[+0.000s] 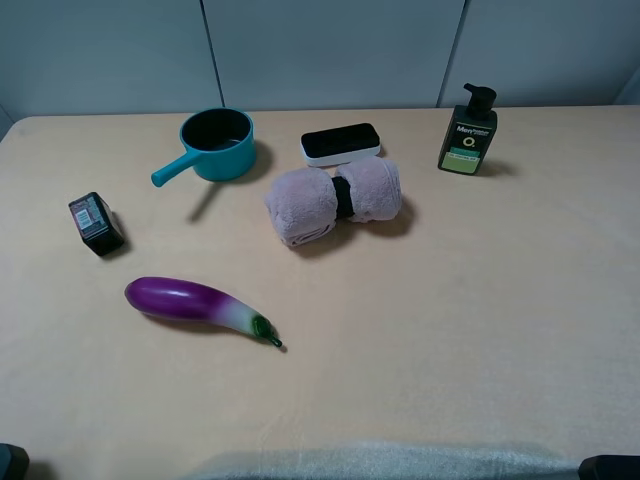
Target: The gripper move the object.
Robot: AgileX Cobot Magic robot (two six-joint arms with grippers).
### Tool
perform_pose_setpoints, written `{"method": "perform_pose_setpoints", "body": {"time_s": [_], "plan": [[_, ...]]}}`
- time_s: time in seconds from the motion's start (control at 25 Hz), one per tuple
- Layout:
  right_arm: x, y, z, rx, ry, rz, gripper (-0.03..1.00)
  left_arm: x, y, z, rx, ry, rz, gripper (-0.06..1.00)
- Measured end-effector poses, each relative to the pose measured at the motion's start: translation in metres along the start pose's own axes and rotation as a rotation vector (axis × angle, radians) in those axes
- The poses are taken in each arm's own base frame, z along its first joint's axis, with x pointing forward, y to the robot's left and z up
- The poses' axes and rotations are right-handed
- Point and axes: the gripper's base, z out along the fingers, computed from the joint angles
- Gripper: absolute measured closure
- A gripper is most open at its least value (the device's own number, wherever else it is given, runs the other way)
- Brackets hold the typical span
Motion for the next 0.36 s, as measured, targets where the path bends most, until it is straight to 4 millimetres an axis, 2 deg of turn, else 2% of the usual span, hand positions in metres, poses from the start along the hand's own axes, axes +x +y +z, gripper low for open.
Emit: {"method": "perform_pose_setpoints", "body": {"time_s": [0.36], "plan": [[0.0, -0.0001, 0.0, 0.001, 0.0, 0.0, 0.27, 0.0, 0.0, 0.0, 0.0, 0.0, 0.0, 0.15]]}}
